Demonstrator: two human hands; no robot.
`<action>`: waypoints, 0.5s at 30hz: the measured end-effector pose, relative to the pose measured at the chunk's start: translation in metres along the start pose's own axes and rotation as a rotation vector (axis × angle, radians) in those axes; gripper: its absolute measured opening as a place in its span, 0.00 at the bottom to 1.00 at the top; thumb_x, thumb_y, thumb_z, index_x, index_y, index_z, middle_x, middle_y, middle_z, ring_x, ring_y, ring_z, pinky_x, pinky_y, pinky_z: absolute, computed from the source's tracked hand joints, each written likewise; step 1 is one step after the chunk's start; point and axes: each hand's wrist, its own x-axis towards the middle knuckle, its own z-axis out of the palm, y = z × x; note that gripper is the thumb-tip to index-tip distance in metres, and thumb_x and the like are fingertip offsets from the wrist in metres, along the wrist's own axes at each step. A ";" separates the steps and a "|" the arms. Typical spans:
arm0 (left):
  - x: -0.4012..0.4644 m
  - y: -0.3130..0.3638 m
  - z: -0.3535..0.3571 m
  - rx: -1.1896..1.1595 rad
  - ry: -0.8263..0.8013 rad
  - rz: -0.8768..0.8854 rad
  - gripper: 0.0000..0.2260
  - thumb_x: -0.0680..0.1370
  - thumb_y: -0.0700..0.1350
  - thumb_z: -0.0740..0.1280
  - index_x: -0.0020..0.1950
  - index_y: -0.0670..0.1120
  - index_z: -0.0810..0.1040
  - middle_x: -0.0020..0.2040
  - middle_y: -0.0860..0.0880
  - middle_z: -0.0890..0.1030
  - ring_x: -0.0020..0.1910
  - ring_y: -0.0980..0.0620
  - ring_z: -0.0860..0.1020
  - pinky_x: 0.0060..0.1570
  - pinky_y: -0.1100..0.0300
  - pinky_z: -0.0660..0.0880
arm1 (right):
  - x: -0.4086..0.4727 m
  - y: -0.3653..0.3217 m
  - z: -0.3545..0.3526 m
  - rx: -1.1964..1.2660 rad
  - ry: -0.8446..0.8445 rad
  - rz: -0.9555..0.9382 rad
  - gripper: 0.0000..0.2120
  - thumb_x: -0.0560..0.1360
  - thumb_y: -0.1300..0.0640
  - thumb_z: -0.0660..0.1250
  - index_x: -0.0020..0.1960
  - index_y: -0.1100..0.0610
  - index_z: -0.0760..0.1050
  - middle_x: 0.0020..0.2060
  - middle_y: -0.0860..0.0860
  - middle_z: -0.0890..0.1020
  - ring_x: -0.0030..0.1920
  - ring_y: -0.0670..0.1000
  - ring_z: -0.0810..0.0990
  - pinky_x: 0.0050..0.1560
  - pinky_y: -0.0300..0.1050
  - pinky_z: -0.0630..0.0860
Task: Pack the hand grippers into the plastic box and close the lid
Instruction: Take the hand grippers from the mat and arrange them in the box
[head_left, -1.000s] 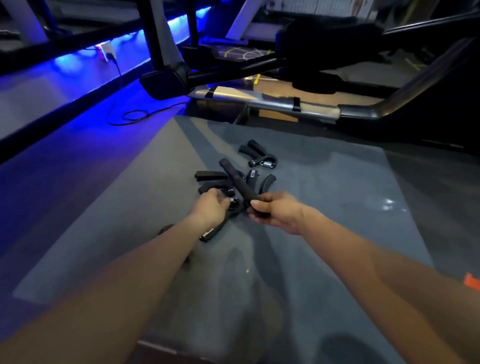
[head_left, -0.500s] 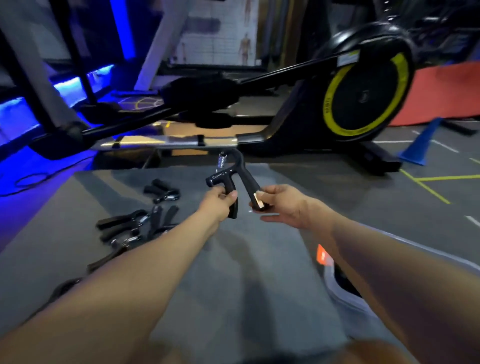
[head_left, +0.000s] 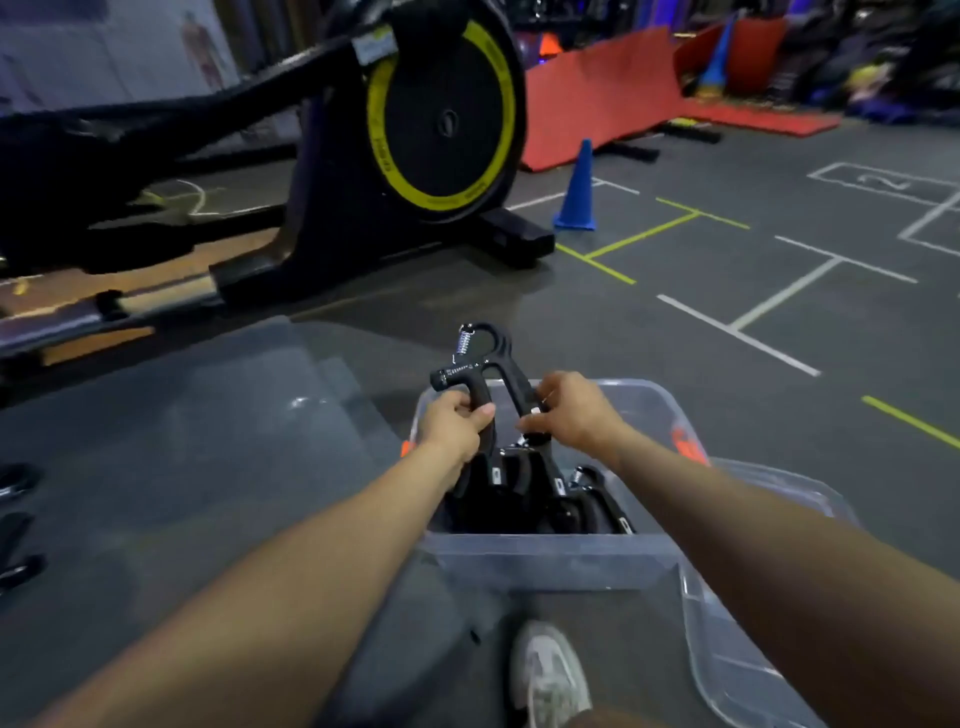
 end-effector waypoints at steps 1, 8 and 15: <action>0.003 -0.005 0.015 0.014 -0.035 -0.014 0.12 0.76 0.41 0.67 0.59 0.38 0.75 0.48 0.42 0.79 0.50 0.44 0.79 0.58 0.49 0.76 | 0.003 0.015 -0.001 -0.025 0.000 0.024 0.16 0.67 0.55 0.75 0.33 0.55 0.68 0.30 0.50 0.75 0.37 0.51 0.75 0.28 0.39 0.63; 0.021 -0.038 0.084 0.384 -0.165 0.048 0.12 0.77 0.43 0.67 0.58 0.40 0.76 0.55 0.42 0.80 0.56 0.43 0.78 0.60 0.55 0.72 | 0.026 0.096 0.005 -0.091 -0.041 0.286 0.10 0.67 0.56 0.74 0.38 0.59 0.73 0.35 0.53 0.77 0.39 0.53 0.77 0.40 0.41 0.70; 0.050 -0.063 0.097 0.897 -0.270 0.296 0.21 0.77 0.45 0.66 0.69 0.47 0.69 0.69 0.48 0.70 0.69 0.47 0.67 0.67 0.54 0.66 | 0.045 0.145 0.012 -0.281 -0.081 0.435 0.14 0.72 0.66 0.63 0.32 0.58 0.62 0.49 0.59 0.81 0.53 0.60 0.82 0.41 0.44 0.73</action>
